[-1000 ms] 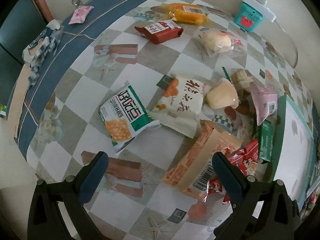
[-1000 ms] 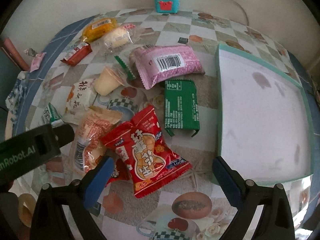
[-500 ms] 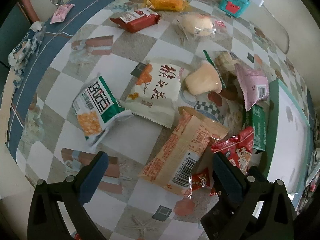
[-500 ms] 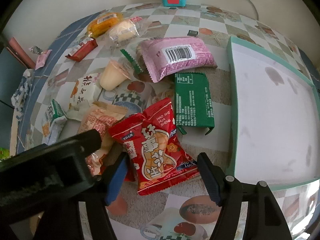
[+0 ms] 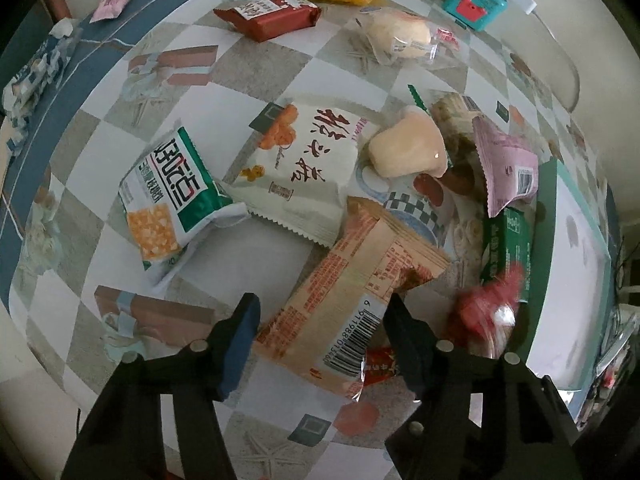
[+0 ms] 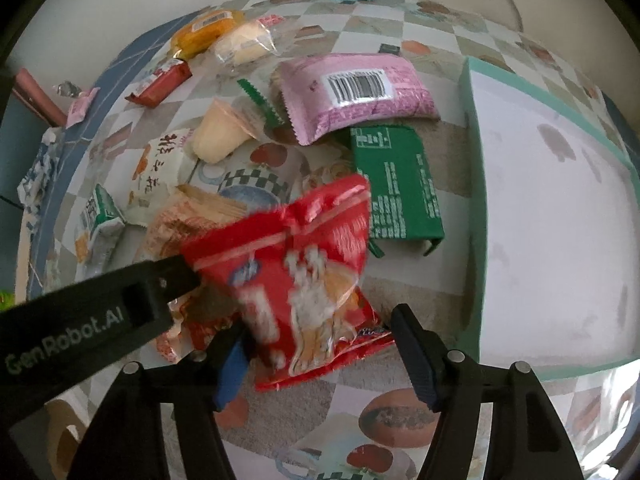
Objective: Organize snacks
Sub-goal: 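Grasp the orange-wrapped bread with the left tool while the right tool grasps the red peanut bag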
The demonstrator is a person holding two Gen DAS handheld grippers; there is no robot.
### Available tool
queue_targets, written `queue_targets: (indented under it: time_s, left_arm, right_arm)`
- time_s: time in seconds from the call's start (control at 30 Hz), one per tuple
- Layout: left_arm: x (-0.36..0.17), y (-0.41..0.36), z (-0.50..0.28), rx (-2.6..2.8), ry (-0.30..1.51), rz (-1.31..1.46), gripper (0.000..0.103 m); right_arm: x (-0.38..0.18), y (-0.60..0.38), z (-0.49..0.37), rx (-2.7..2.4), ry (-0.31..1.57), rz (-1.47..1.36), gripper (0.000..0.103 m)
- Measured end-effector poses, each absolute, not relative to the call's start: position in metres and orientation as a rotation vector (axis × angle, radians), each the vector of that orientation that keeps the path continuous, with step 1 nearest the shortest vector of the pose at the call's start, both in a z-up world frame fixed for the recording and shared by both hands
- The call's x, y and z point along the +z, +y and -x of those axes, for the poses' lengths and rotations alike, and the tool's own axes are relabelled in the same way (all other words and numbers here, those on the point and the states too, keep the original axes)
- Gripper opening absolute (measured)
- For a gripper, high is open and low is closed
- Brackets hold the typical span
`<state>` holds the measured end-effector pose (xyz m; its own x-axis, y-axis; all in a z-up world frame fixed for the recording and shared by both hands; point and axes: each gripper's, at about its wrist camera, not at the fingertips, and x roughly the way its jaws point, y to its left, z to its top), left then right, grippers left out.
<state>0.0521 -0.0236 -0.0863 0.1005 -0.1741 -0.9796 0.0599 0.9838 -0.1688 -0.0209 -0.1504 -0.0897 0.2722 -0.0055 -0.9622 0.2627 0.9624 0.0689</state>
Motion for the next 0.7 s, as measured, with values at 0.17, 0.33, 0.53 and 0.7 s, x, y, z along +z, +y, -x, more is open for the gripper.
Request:
queue_targets:
  time_s: [0.17,0.33,0.53,0.7]
  left_arm:
    - [-0.092,-0.016,-0.05,-0.178,1.453,0.102,0.064]
    - [-0.088,-0.009,-0.041,-0.184,1.44,0.102,0.064]
    - [-0.089,-0.009,-0.028,-0.195,1.428,0.101,0.064]
    - [-0.089,-0.01,-0.018,-0.199,1.419,0.077,0.059]
  right_arm:
    - [-0.091,-0.146,0.02,-0.185,1.28,-0.217,0.067]
    - [-0.089,-0.153,0.032,-0.188,1.281,-0.246,0.064]
    - [-0.087,-0.159,0.044,-0.19,1.277,-0.289,0.064]
    - [-0.08,-0.164,0.048,-0.198,1.255,-0.316,0.064]
